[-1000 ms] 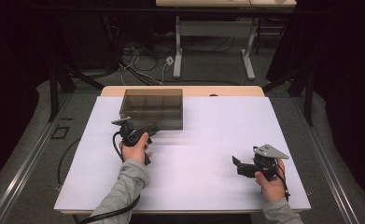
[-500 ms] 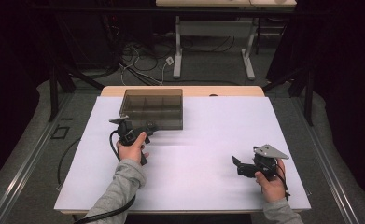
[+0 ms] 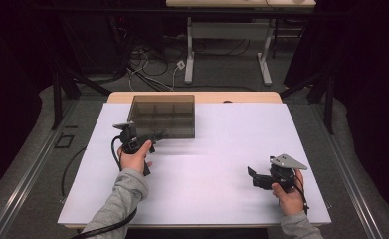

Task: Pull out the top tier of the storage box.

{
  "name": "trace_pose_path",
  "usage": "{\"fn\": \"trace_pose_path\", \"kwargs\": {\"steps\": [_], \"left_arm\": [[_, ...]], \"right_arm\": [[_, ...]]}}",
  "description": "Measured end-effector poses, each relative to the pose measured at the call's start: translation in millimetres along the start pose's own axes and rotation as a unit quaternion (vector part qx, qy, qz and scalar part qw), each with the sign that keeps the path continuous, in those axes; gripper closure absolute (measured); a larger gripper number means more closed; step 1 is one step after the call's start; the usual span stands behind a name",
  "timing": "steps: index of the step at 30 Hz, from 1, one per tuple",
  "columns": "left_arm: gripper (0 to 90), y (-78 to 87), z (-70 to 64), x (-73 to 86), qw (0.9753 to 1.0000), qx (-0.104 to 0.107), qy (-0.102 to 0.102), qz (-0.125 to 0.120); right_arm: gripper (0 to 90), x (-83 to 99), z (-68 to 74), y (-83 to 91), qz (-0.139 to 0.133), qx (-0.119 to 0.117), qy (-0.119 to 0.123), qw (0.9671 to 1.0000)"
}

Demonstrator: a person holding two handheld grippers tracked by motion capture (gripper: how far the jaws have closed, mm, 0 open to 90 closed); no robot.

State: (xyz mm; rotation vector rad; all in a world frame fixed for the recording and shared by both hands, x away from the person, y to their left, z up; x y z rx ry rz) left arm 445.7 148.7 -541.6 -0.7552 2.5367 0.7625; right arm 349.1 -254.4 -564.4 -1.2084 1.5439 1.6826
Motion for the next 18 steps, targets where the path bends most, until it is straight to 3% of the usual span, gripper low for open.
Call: {"fn": "trace_pose_path", "kwargs": {"steps": [3, 6, 10, 18], "left_arm": [[43.6, 2.0, 0.7, -1.0, 1.0, -0.001, -0.005, 0.002], [40.3, 6.3, 3.2, -2.9, 0.9996, -0.015, -0.022, 0.006], [37.0, 9.2, 4.3, -4.9, 0.9996, -0.017, -0.023, 0.004], [27.6, 18.6, 7.5, -10.6, 0.9974, -0.048, -0.053, 0.0]], "right_arm": [[6.6, 0.0, 0.0, -0.1, 0.0, -0.001, 0.0, 1.0], [6.6, 0.0, 0.2, -0.5, -0.001, -0.001, 0.0, 1.0], [6.6, 0.1, 0.3, -0.3, 0.001, -0.004, 0.003, 1.0], [6.6, 0.3, 0.3, -0.2, 0.002, -0.003, 0.007, 1.0]]}}
Point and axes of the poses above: each handheld gripper's, and its own axes: y roughly backward along the jaws, x roughly out of its underside, z roughly to its left, the point moved 5 cm from there along -y, roughly forward along the jaws, and after that the axes turned 10 degrees about x, right-handed, at the moved point
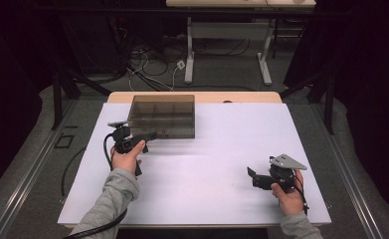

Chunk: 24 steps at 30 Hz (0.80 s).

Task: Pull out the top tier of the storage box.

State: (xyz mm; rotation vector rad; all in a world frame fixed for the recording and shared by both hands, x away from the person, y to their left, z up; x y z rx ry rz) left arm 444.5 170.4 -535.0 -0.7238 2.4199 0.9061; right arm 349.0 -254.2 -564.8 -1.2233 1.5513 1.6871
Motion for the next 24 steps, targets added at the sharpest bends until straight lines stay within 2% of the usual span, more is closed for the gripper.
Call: {"fn": "trace_pose_path", "kwargs": {"steps": [9, 12, 17, 21, 22, 24], "left_arm": [[25.5, 11.1, 6.7, -7.6, 0.9991, -0.03, -0.029, -0.001], [25.3, 13.5, 7.6, -9.8, 0.9989, -0.035, -0.032, -0.004], [25.4, 22.6, 10.7, -18.4, 0.9965, -0.045, -0.068, -0.018], [25.3, 27.8, 11.8, -24.0, 0.9947, -0.058, -0.082, -0.023], [25.4, 29.8, 12.6, -25.8, 0.9941, -0.061, -0.088, -0.019], [25.4, 31.4, 12.8, -27.8, 0.9937, -0.065, -0.089, -0.019]], "right_arm": [[6.6, 0.3, 0.2, -1.0, -0.002, 0.002, 0.002, 1.0], [6.6, 0.5, 0.7, -1.0, -0.001, 0.001, 0.002, 1.0], [6.6, 0.6, 0.9, -1.1, 0.0, 0.001, 0.002, 1.0], [6.6, 0.8, 1.2, -1.2, 0.0, 0.0, 0.002, 1.0], [6.6, 0.8, 1.2, -1.2, 0.0, 0.0, 0.002, 1.0], [6.6, 0.8, 1.4, -1.1, 0.0, 0.0, 0.002, 1.0]]}}
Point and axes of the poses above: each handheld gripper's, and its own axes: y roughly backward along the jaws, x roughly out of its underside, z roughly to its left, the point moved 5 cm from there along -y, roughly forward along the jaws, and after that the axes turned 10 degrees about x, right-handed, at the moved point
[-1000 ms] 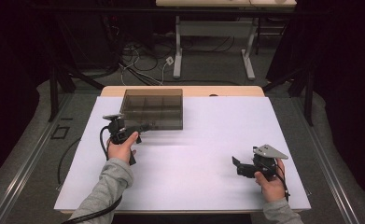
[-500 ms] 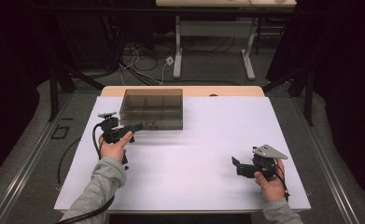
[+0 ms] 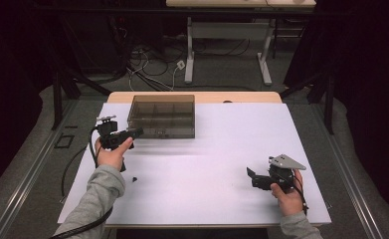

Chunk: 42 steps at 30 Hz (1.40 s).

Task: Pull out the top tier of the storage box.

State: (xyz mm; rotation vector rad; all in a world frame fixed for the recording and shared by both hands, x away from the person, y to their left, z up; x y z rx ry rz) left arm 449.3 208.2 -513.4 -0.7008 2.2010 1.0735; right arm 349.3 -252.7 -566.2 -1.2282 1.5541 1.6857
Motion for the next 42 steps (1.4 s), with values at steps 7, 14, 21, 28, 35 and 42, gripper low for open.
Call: {"fn": "trace_pose_path", "kwargs": {"steps": [7, 14, 21, 28, 35, 42], "left_arm": [[28.9, 11.9, 1.8, -18.1, 0.9994, -0.021, -0.027, 0.0], [34.4, 13.9, -2.4, -28.1, 0.9978, -0.037, -0.055, 0.005], [39.1, 11.5, -3.0, -35.6, 0.9957, -0.052, -0.074, 0.016], [42.3, 6.6, -4.6, -38.1, 0.9924, -0.062, -0.102, 0.03], [45.5, 4.7, -2.4, -40.0, 0.9932, -0.062, -0.092, 0.035], [51.7, 4.0, 0.9, -42.2, 0.9927, -0.067, -0.094, 0.034]], "right_arm": [[6.6, 0.3, 0.7, -0.2, 0.002, -0.001, -0.001, 1.0], [6.6, 0.8, 1.7, 0.0, 0.005, -0.001, -0.004, 1.0], [6.6, 1.0, 1.5, -0.2, 0.005, 0.0, -0.002, 1.0], [6.6, 1.1, 1.5, -1.0, 0.003, -0.002, -0.002, 1.0], [6.6, 1.5, 1.9, -1.3, 0.004, -0.003, 0.0, 1.0], [6.6, 1.8, 2.7, -1.5, 0.006, -0.004, -0.004, 1.0]]}}
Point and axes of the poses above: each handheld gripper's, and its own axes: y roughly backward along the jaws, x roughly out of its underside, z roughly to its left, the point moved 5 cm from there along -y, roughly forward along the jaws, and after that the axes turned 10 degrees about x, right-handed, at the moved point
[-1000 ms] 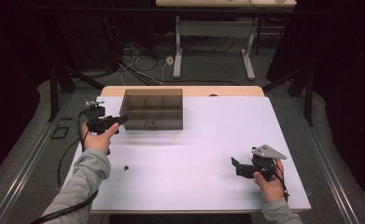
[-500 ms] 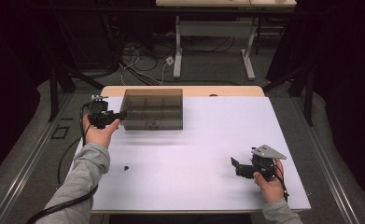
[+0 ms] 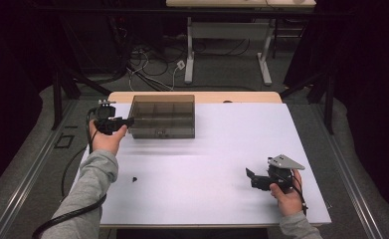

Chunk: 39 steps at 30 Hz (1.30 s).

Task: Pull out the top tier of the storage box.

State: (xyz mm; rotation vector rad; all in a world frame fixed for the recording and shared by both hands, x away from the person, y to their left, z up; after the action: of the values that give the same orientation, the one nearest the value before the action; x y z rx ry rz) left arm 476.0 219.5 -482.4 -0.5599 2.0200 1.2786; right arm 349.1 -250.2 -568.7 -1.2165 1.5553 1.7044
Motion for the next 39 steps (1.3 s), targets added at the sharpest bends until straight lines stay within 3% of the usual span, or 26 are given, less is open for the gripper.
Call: {"fn": "trace_pose_path", "kwargs": {"steps": [7, 13, 24, 39], "left_arm": [[61.2, -4.3, -2.4, 0.2, 1.0, 0.002, -0.005, 0.008], [67.6, -8.4, -5.0, 0.3, 0.9995, -0.018, -0.023, 0.016], [77.4, -13.7, -0.2, 2.4, 0.9992, -0.027, 0.0, 0.029], [84.1, -19.7, 4.1, 6.9, 0.9984, -0.037, 0.002, 0.043]], "right_arm": [[6.6, 0.3, 0.1, -0.1, 0.0, -0.001, 0.006, 1.0], [6.6, 0.3, 0.2, 0.0, 0.0, -0.002, 0.005, 1.0], [6.6, 0.3, 0.1, -0.1, 0.0, -0.002, 0.006, 1.0], [6.6, 0.6, 0.5, -0.3, 0.002, -0.004, 0.009, 0.9999]]}}
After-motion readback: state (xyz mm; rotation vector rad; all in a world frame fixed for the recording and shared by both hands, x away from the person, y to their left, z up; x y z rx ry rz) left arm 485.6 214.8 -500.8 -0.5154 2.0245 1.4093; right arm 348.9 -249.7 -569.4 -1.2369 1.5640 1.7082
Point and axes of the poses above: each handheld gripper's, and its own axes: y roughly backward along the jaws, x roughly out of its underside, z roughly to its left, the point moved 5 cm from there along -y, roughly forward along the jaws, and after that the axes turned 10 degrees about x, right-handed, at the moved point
